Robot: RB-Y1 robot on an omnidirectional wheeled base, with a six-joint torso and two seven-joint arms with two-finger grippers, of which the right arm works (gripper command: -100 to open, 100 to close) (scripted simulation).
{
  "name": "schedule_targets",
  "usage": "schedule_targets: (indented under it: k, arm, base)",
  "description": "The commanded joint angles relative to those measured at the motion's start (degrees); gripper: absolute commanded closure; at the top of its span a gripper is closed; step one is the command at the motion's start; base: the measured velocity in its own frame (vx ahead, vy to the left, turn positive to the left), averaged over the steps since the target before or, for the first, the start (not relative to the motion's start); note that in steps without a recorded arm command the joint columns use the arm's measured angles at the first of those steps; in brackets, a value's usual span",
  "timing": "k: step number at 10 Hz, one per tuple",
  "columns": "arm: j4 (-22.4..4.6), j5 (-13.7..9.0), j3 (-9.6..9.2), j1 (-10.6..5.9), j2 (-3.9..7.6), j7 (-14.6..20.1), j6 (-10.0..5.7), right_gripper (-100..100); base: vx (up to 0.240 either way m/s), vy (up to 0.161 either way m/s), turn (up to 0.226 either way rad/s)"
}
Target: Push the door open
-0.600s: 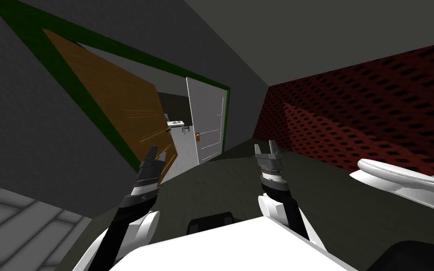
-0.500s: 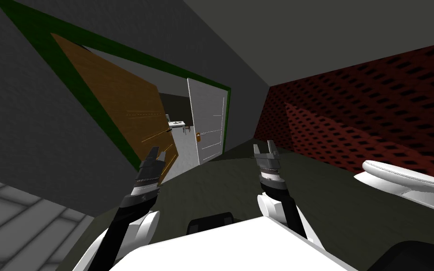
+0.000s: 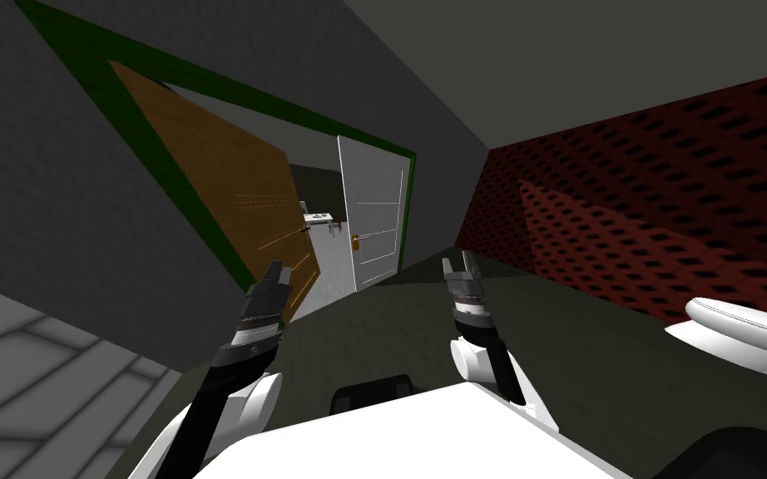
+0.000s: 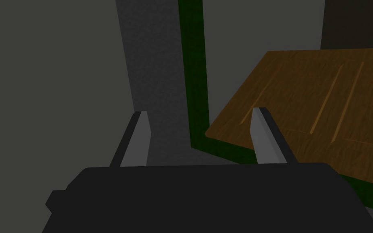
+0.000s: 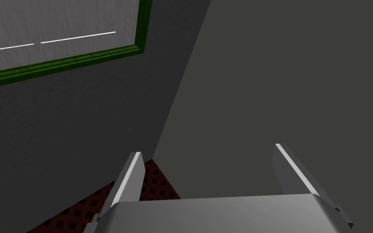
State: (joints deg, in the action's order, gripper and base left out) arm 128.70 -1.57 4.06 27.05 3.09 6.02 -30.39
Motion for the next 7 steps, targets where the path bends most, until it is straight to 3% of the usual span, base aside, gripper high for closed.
schedule_targets:
  k: [1,7]
  arm:
    - [-2.18,-0.16,-0.11,-0.78,0.4,0.05,-0.19,-100]
    - [-12.33,-1.26,0.32,-6.25,2.65,0.36,0.25,-100]
  base:
    - [0.06,0.01,0.091]
    - [0.087,0.008,0.131]
